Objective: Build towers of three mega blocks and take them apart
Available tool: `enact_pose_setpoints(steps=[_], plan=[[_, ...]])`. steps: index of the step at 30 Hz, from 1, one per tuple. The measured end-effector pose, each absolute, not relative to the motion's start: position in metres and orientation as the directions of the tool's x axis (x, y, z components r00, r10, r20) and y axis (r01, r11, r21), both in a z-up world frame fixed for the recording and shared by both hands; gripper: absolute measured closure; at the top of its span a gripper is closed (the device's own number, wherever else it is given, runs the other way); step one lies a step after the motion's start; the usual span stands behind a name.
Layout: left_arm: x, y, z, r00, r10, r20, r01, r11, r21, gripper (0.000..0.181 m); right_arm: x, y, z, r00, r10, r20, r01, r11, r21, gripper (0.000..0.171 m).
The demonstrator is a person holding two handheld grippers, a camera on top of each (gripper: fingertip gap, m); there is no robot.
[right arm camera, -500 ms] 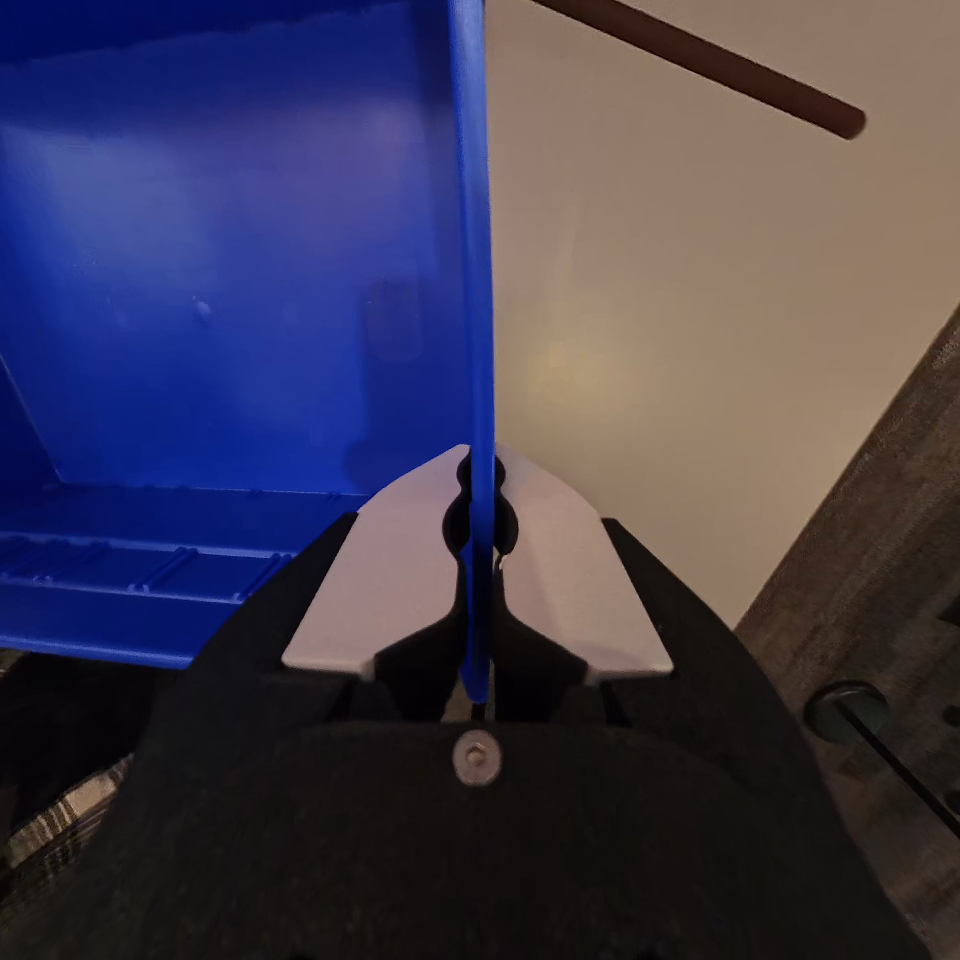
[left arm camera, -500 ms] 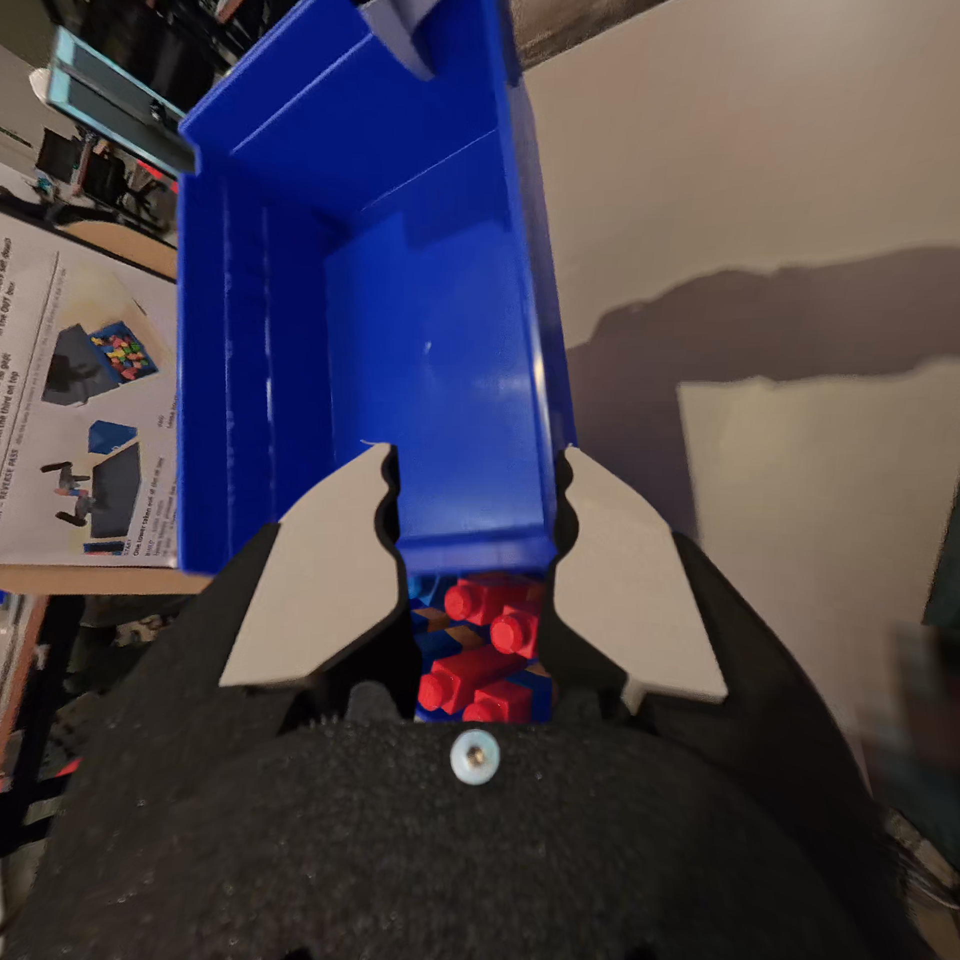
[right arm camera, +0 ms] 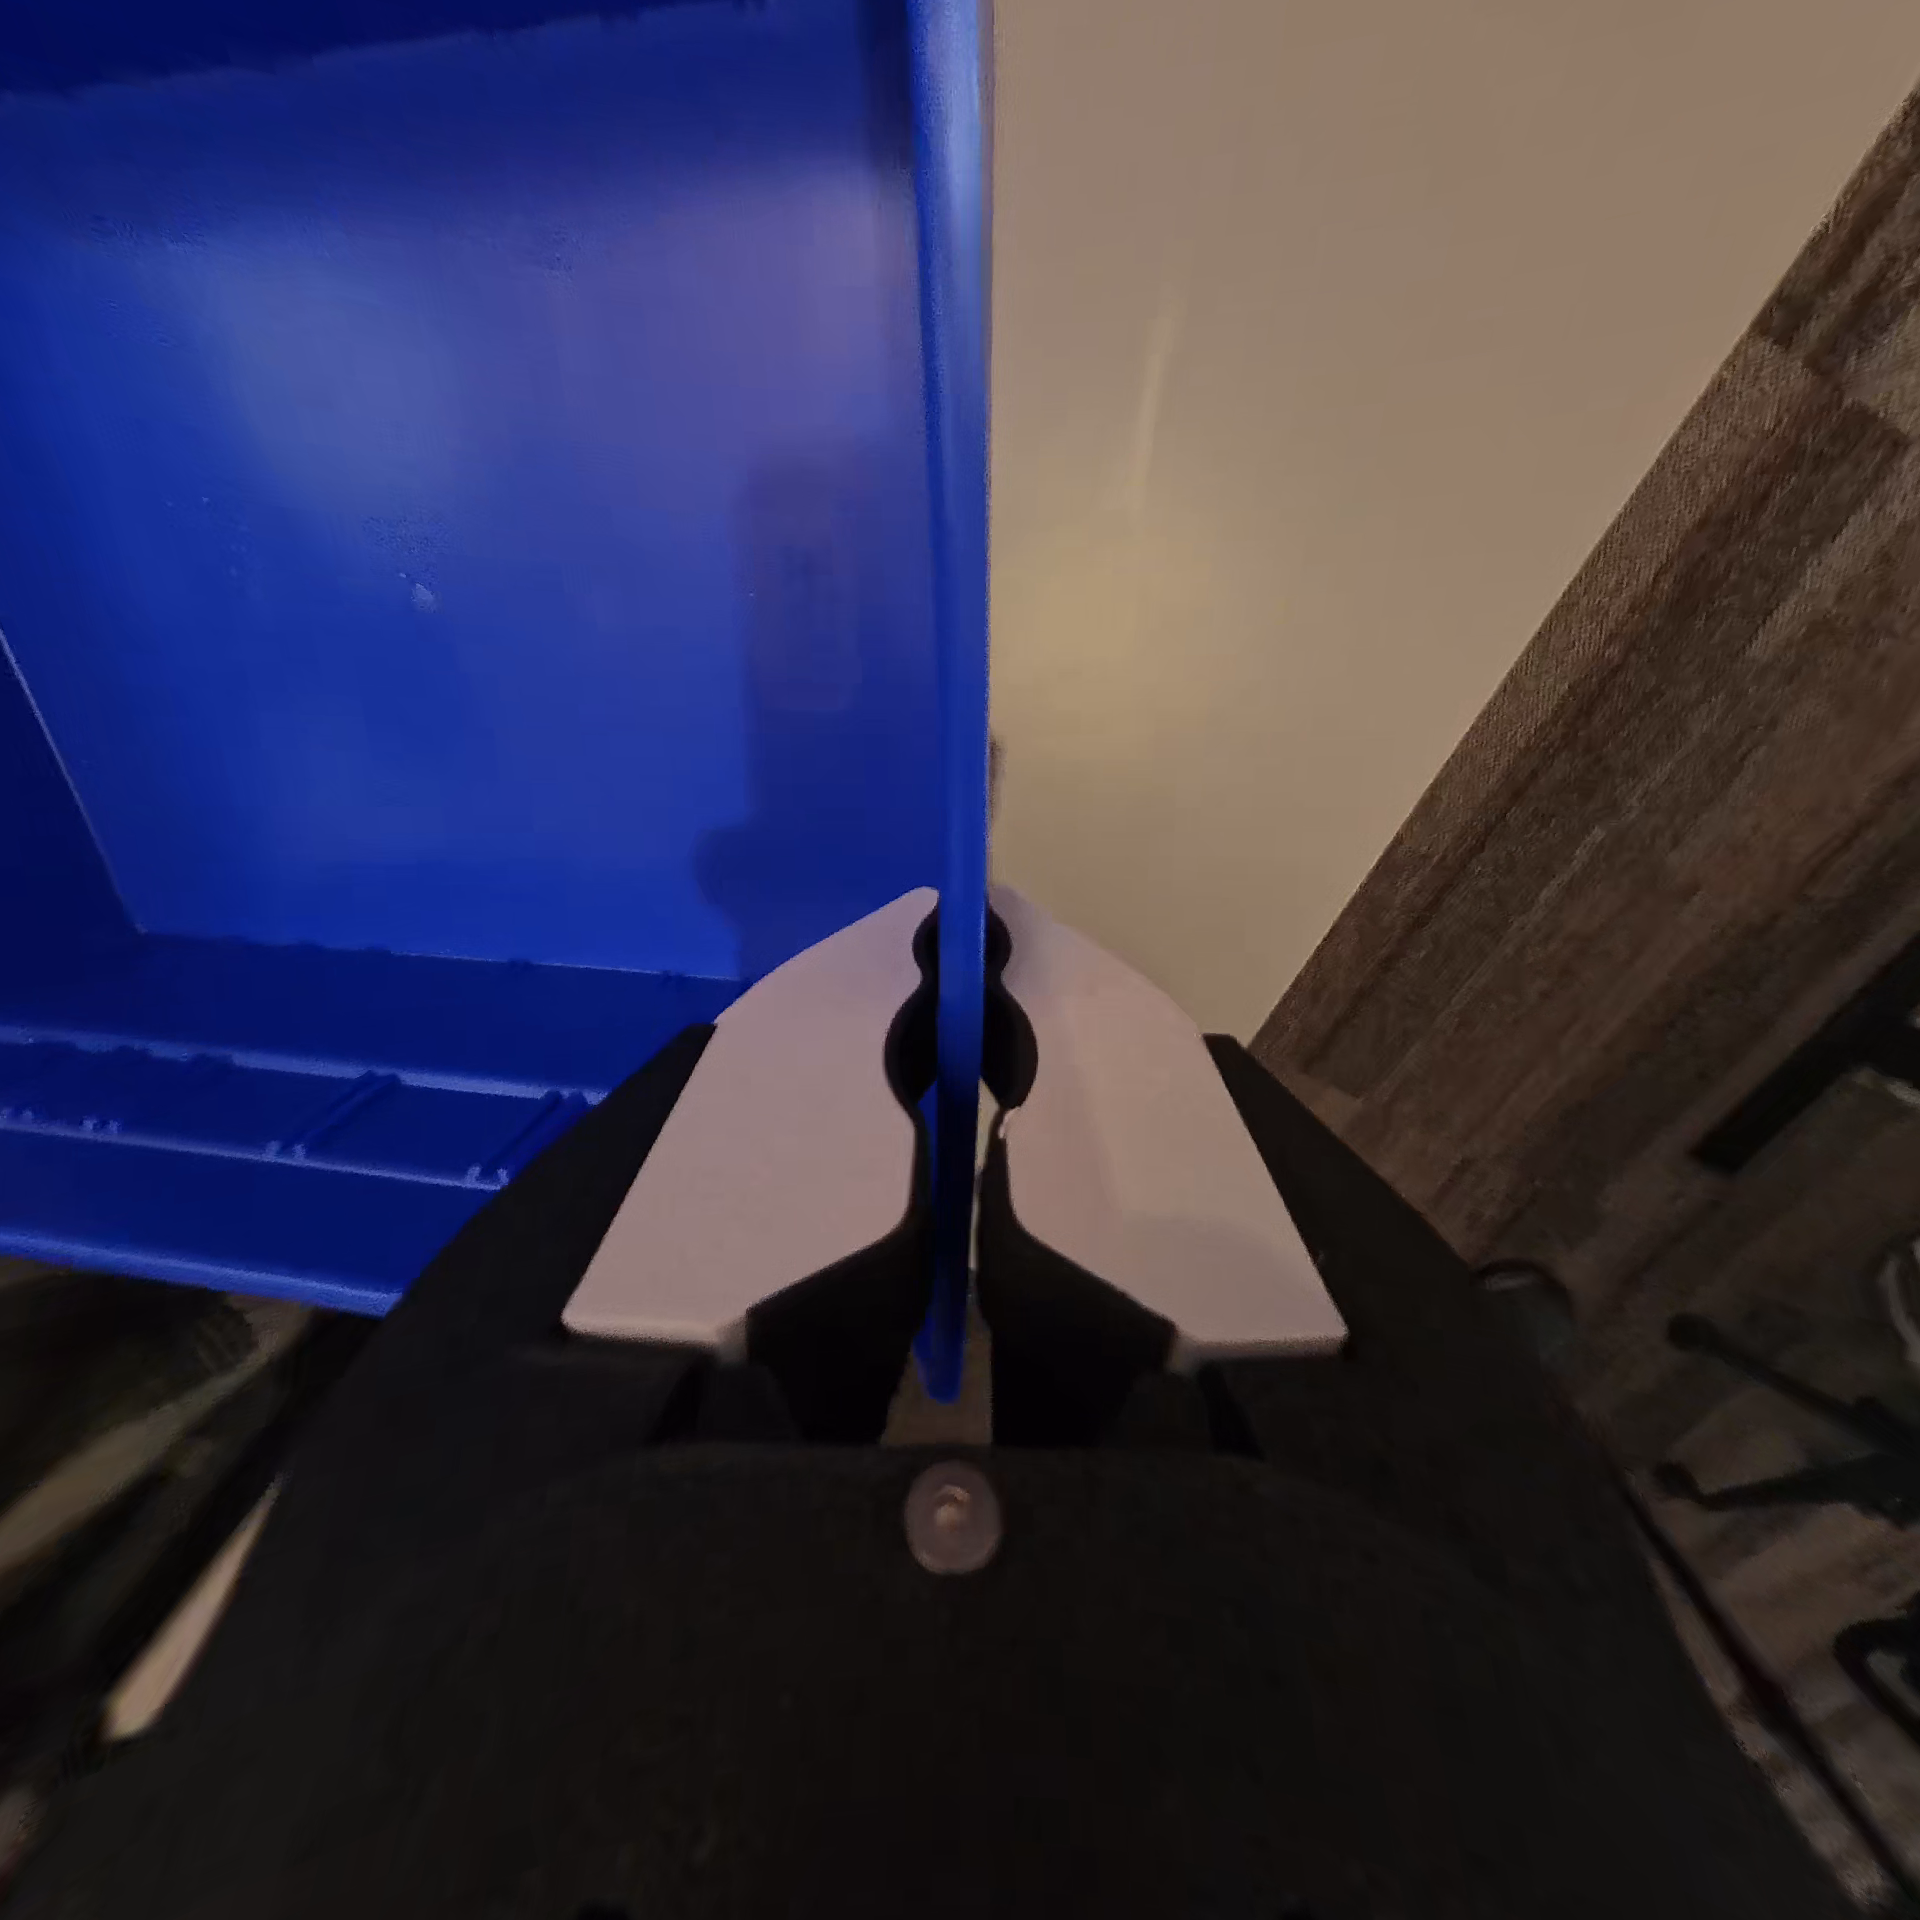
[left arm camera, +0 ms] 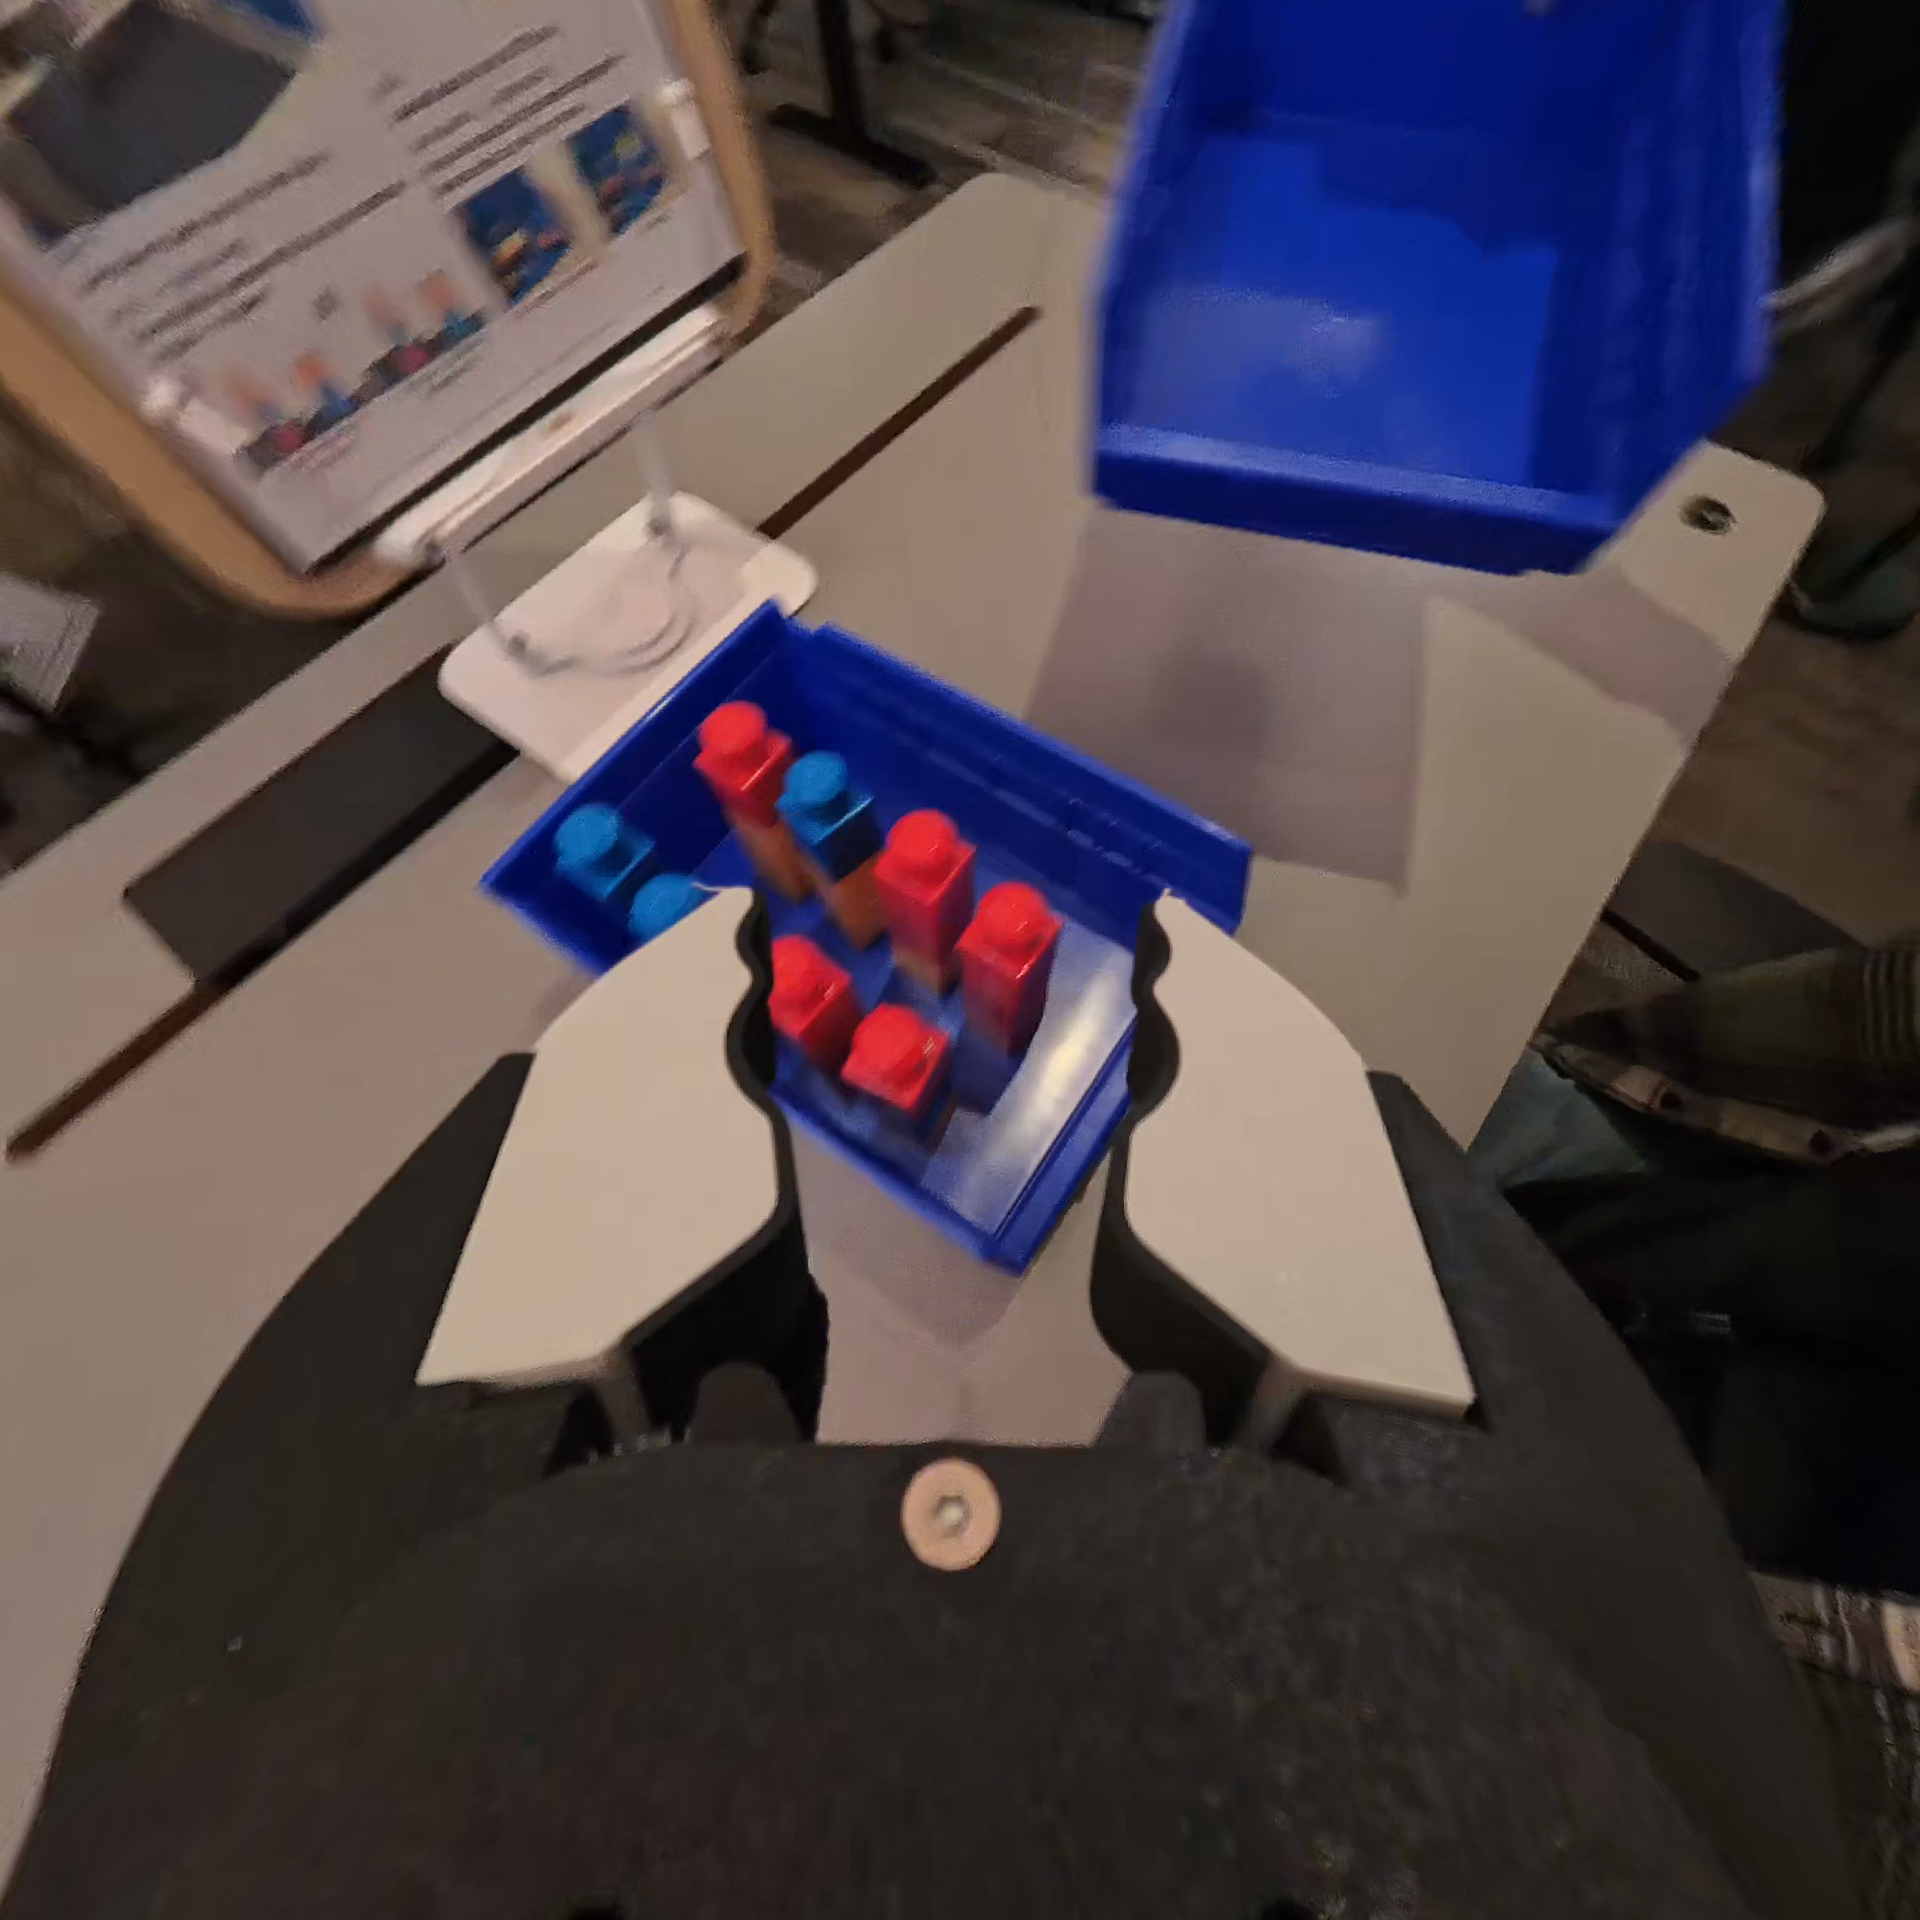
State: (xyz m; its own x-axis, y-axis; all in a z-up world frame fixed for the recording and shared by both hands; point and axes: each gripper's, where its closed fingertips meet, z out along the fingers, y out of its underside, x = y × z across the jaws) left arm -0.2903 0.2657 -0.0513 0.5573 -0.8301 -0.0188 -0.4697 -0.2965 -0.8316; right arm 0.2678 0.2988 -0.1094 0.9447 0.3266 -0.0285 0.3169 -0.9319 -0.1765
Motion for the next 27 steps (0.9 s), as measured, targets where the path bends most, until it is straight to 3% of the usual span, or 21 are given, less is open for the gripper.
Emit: enact_pose_setpoints(steps=[5,10,16,27], plan=[[-0.381,0.286,-0.078,0.702,-0.692,0.170,-0.246,-0.459,-0.854,0.118,0.291,0.302,-0.129,0.839,0.543,-0.008,0.534,-0.828,-0.172,0.168],[-0.430,0.287,-0.118,0.777,-0.568,0.273,-0.135,-0.573,-0.808,0.119,0.301,0.316,-0.152,0.689,0.725,-0.004,0.720,-0.684,-0.116,0.168],[-0.436,0.288,-0.147,0.805,-0.505,0.313,-0.092,-0.627,-0.773,0.119,0.310,0.338,-0.191,0.602,0.796,-0.059,0.797,-0.603,-0.012,0.167],[-0.420,0.293,-0.167,0.816,-0.473,0.333,-0.091,-0.673,-0.734,0.120,0.316,0.380,-0.255,0.444,0.890,-0.101,0.893,-0.450,-0.036,0.167]])
